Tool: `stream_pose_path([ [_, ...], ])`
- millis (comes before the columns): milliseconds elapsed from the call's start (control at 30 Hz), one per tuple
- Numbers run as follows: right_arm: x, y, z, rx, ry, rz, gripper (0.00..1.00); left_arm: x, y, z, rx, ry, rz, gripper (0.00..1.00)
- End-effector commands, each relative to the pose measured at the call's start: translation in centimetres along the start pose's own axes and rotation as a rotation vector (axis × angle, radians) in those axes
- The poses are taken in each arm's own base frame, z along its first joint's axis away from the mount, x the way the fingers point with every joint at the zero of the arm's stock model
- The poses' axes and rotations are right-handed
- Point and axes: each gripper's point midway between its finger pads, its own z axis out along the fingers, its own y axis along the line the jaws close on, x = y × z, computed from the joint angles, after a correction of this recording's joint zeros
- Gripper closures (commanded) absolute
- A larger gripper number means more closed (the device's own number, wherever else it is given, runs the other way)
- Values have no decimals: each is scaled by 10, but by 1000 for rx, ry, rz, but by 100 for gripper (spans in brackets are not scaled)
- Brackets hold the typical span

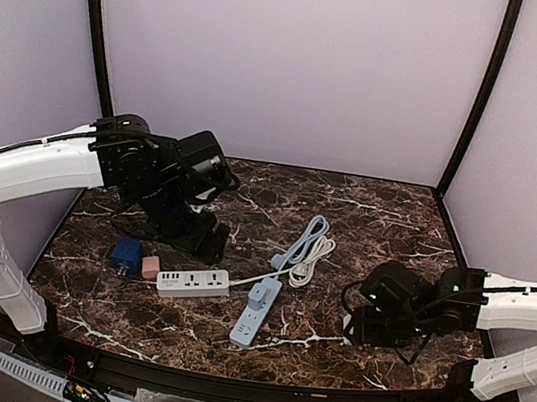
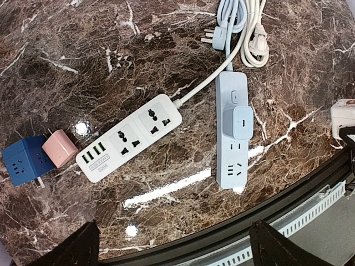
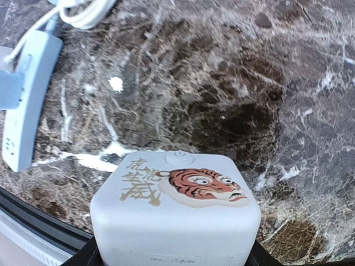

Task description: Insert the plug

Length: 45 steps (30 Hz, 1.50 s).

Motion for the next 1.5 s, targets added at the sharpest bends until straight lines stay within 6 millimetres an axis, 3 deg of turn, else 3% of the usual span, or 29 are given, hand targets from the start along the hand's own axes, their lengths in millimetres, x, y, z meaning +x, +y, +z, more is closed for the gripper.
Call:
stream_pose_path([
  [0, -36, 27, -29, -99, -142, -78, 48, -5, 9, -27, 14, -34, -31, 5],
  [300, -75, 68, -75, -244, -301, -196, 51, -18, 7, -65, 156, -75, -80, 5],
  [700, -99, 120, -127, -440, -445, -392, 57, -20, -19, -107, 390, -97, -78, 5],
  [933, -96, 146, -147, -507, -488, -506, 59, -23, -40, -121, 502, -72, -59, 6],
  [1133, -79, 171, -160, -556, -511, -633, 59, -23, -65, -115, 595, -9, -39, 10],
  [1467, -59, 195, -160, -543, -508, -806, 60, -22, -104, -105, 749, 107, -3, 17],
])
